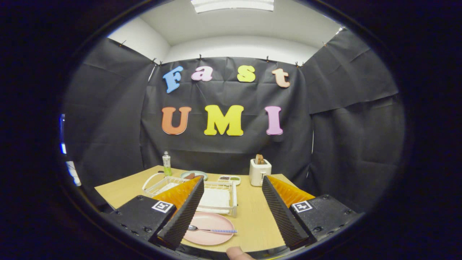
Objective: Take the plate from the dish rack, then take the spoon from the basket and place it into the plate.
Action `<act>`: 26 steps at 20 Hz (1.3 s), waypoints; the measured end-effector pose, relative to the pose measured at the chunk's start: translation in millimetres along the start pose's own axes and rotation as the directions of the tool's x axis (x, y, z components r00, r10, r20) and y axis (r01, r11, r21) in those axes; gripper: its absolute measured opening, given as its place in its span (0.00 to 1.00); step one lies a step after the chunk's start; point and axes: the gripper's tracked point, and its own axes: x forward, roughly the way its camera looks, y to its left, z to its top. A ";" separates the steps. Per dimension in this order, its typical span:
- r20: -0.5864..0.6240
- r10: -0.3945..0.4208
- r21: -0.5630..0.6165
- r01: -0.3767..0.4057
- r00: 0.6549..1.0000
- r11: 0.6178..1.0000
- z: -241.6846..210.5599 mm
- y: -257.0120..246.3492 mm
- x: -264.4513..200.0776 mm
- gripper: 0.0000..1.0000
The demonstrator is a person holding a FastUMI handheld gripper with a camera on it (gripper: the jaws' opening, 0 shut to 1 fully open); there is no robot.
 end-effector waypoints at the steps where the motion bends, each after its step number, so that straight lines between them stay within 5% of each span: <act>1: 0.009 0.009 0.001 -0.009 1.000 1.000 4.6 -0.2 -7.5 1.00; 26: 0.018 0.053 0.026 -0.053 0.998 0.998 -4.5 -11.0 -24.2 1.00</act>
